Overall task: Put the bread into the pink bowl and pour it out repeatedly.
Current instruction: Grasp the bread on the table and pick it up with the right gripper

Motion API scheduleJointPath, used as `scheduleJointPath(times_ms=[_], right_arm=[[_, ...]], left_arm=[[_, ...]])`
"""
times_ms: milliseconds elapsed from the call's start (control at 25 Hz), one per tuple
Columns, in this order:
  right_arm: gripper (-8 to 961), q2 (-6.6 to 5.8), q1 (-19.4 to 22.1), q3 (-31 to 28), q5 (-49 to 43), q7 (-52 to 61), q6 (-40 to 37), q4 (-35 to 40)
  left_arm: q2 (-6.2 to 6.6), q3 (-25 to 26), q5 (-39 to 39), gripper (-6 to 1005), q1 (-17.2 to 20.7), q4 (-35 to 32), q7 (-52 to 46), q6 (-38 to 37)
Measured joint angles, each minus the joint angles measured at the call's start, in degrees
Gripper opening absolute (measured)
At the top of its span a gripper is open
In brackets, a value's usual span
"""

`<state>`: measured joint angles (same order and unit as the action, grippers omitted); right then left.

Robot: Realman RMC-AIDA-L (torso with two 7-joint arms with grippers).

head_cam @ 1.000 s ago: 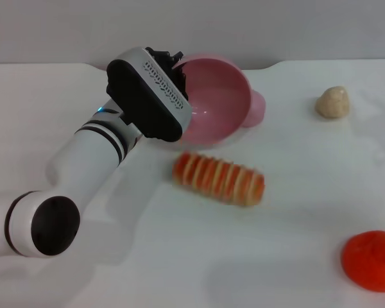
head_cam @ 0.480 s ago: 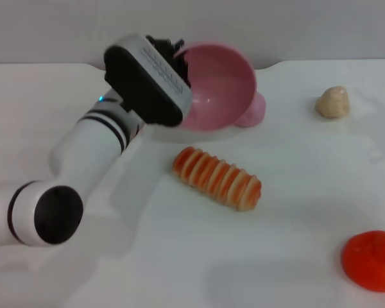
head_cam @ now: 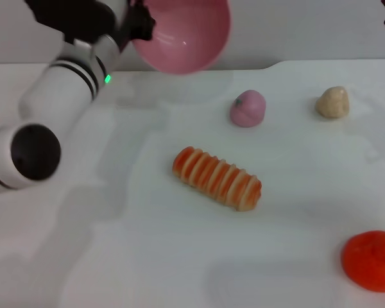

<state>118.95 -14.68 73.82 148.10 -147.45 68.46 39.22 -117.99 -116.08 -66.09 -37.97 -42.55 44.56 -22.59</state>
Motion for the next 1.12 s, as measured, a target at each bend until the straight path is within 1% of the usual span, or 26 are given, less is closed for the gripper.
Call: scheduleJointPath(times_ms=[40, 80, 160, 200, 280, 360, 520, 560, 600, 640, 720, 760, 800, 840, 880, 920, 1000, 1080, 1120], right_arm=[[371, -0.02, 0.0, 0.0, 0.0, 0.0, 0.0, -0.2], [371, -0.04, -0.1, 0.0, 0.0, 0.0, 0.0, -0.4], [371, -0.05, -0.1, 0.0, 0.0, 0.0, 0.0, -0.6], [371, -0.05, -0.1, 0.0, 0.0, 0.0, -0.1, -0.7], [371, -0.05, -0.2, 0.1, 0.0, 0.0, -0.4, -0.8], [371, -0.05, -0.3, 0.2, 0.0, 0.1, -0.5, -1.4], [371, -0.08, -0.9, 0.3, 0.0, 0.2, -0.8, -3.0], [371, -0.12, -1.1, 0.3, 0.0, 0.4, -1.0, -3.3], [370, -0.16, -1.3, 0.3, 0.0, 0.5, -1.2, -3.5], [370, -0.18, -1.4, 0.4, 0.0, 0.5, -1.6, -3.6], [370, -0.20, -1.7, 0.7, 0.0, 1.0, -2.8, -3.6], [370, -0.29, -2.1, 1.3, 0.0, 2.2, -4.8, -3.7], [370, -0.29, -2.1, 1.3, 0.0, 2.2, -4.8, -3.7], [370, -0.35, -2.5, 1.7, 0.0, 3.3, -6.4, -3.7], [370, -0.45, -2.9, 2.2, -0.4, 4.9, -8.5, -3.6], [370, -0.54, -3.3, 2.5, -1.0, 6.5, -10.6, -3.5], [370, -0.75, -4.4, 2.7, -4.0, 11.2, -15.1, -2.9], [370, -1.10, -6.0, 2.7, -9.0, 17.7, -20.0, -1.7], [370, -1.30, -6.8, 2.5, -11.9, 21.4, -22.1, -1.2]], left_arm=[[0.05, 4.2, 0.0, 47, -0.1, -0.2, -3.5, 3.1], [0.05, 4.5, 0.0, 47, -0.1, -0.2, -3.7, 3.4], [0.06, 8.9, 0.0, 48, -0.2, -0.5, -6.1, 7.5], [0.06, 12.6, 0.0, 48, -0.2, -0.9, -7.1, 11.1], [0.13, 16.6, 0.0, 48, -0.3, -1.5, -7.6, 15.5], [0.35, 21.9, 0.0, 48, -0.5, -2.0, -7.6, 22.2], [1.14, 31.5, 0.1, 48, -1.5, -2.5, -4.4, 36.0], [1.27, 34.5, 0.1, 48, -1.7, -2.6, -2.7, 40.4], [1.31, 36.2, 0.1, 48, -1.8, -2.6, -1.5, 42.9], [1.37, 39.1, 0.1, 48, -1.9, -2.7, 0.3, 46.8], [1.54, 44.4, 0.1, 48, -2.2, -2.8, 3.8, 54.3], [1.80, 46.5, 0.1, 48, -2.3, -2.8, 4.9, 57.4], [2.21, 48.7, 0.2, 48, -2.4, -2.9, 6.0, 61.0], [2.72, 49.8, 0.2, 48, -2.4, -2.9, 6.4, 63.7], [4.15, 51.6, 0.2, 48, -2.5, -2.9, 6.8, 68.8], [4.58, 51.9, 0.2, 48, -2.5, -2.9, 6.8, 70.1], [5.93, 52.7, 0.2, 48, -2.5, -2.9, 6.7, 73.3], [7.53, 53.3, 0.2, 48, -2.3, -2.9, 6.3, 76.8], [8.11, 53.4, 0.2, 48, -2.3, -2.8, 6.2, 78.1]])
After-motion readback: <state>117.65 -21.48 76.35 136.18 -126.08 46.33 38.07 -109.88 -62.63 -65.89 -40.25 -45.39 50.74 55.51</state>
